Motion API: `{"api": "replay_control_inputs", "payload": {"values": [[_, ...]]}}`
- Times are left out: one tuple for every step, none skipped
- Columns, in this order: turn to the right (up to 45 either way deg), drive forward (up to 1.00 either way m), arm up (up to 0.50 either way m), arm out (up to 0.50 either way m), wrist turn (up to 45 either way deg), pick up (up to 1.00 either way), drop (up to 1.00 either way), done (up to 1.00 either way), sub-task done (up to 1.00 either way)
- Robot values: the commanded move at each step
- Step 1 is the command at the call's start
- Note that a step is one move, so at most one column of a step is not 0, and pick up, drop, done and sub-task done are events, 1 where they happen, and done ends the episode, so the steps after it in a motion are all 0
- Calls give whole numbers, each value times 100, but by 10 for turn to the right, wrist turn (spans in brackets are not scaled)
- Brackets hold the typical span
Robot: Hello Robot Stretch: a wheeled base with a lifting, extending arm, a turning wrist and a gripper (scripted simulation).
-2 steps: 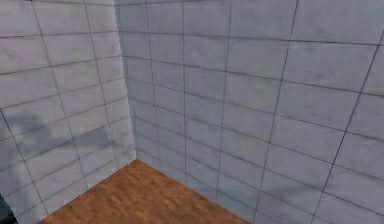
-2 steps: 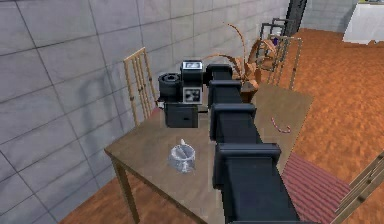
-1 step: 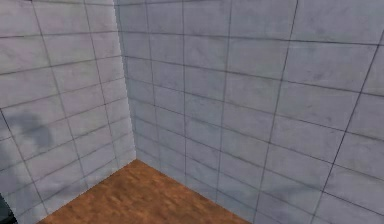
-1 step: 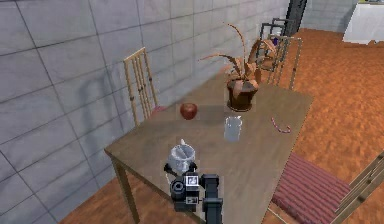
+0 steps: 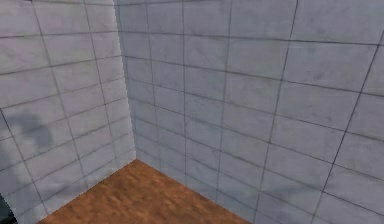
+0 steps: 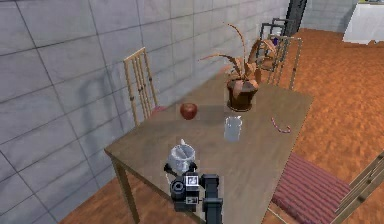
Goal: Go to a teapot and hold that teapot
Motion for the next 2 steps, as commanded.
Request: {"api": "replay_control_inputs", "payload": {"values": [[0, 0, 10, 0, 0, 0, 0, 0, 0], [0, 0, 0, 0, 0, 0, 0, 100, 0]]}}
